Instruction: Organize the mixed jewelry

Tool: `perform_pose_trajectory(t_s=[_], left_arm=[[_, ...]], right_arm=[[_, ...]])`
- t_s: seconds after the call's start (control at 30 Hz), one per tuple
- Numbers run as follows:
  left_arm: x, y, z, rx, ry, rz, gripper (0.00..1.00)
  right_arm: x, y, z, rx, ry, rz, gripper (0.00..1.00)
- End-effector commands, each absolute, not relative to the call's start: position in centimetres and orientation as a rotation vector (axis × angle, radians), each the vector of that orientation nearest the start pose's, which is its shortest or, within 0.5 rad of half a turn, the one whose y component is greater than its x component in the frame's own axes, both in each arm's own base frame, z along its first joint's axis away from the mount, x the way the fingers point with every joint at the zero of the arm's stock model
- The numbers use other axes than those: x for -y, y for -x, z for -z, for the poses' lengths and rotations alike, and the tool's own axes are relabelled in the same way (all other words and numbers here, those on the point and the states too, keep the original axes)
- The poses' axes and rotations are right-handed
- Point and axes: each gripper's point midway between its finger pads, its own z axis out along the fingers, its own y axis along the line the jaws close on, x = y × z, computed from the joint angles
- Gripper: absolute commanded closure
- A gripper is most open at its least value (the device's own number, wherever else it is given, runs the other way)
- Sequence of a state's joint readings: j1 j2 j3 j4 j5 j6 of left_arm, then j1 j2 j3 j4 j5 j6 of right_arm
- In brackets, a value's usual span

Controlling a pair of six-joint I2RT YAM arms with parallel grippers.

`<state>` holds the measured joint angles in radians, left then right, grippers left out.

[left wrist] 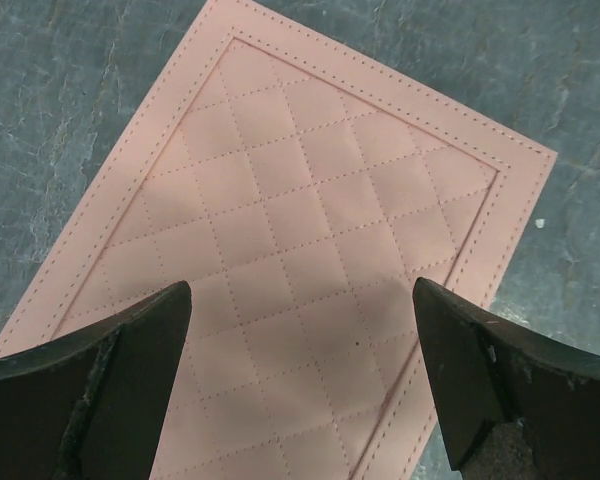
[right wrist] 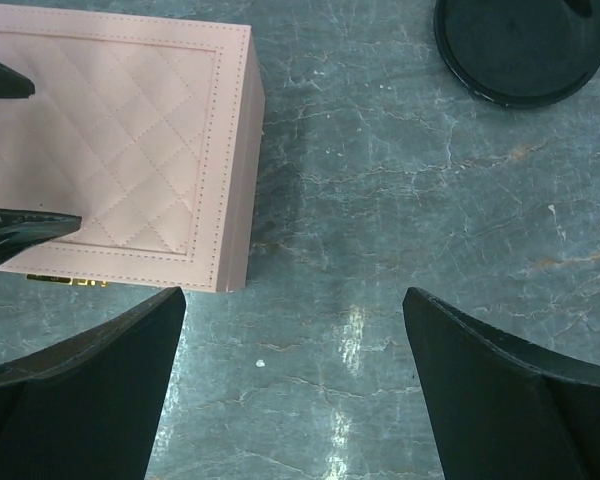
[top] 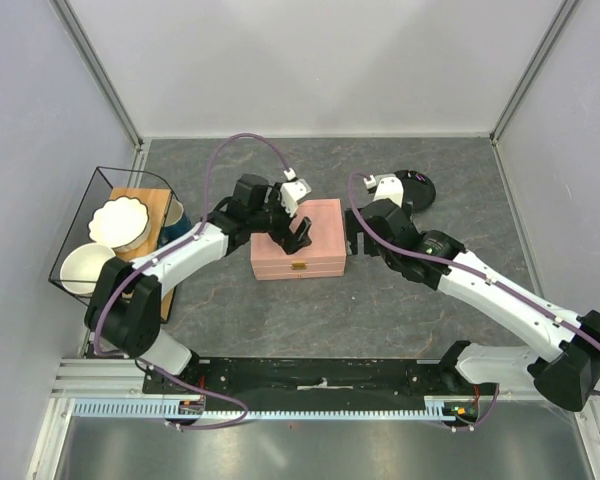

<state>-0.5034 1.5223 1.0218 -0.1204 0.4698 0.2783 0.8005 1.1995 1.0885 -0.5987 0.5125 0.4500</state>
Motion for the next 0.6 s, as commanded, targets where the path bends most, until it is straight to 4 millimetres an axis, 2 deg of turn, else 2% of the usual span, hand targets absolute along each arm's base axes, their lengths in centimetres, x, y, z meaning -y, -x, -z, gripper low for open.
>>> perform_pose_trajectory(t_s=[0.0,0.23,0.27,0.53,0.57], left_arm=[[26.4,-36.2,-16.1,-1.806,-1.033,0.42,0.01],[23.7,-35.0,-13.1,-1.841,-1.049,0.254,0.01],[23.3,-34.4,-12.0,-1.858,-1.057,0.245,0.01],[21.5,-31.9,-9.4,-1.895,-1.075,0.214,0.01],[21.3,-31.3,-8.4,-1.908,-1.089,0.211,0.01]], right_arm=[[-18.0,-27.9,-21.8,-2.135,0.067,-0.128,0.02],[-17.5,-27.7,-21.9,-2.128,0.068,-0.115,0.02],[-17.5,-27.8,-21.8,-2.13,0.067,-0.112,0.02],[-17.6,-27.7,-20.9,-2.148,0.072,-0.107,0.02],[-17.6,-27.7,-20.8,-2.149,0.069,-0.108,0.02]])
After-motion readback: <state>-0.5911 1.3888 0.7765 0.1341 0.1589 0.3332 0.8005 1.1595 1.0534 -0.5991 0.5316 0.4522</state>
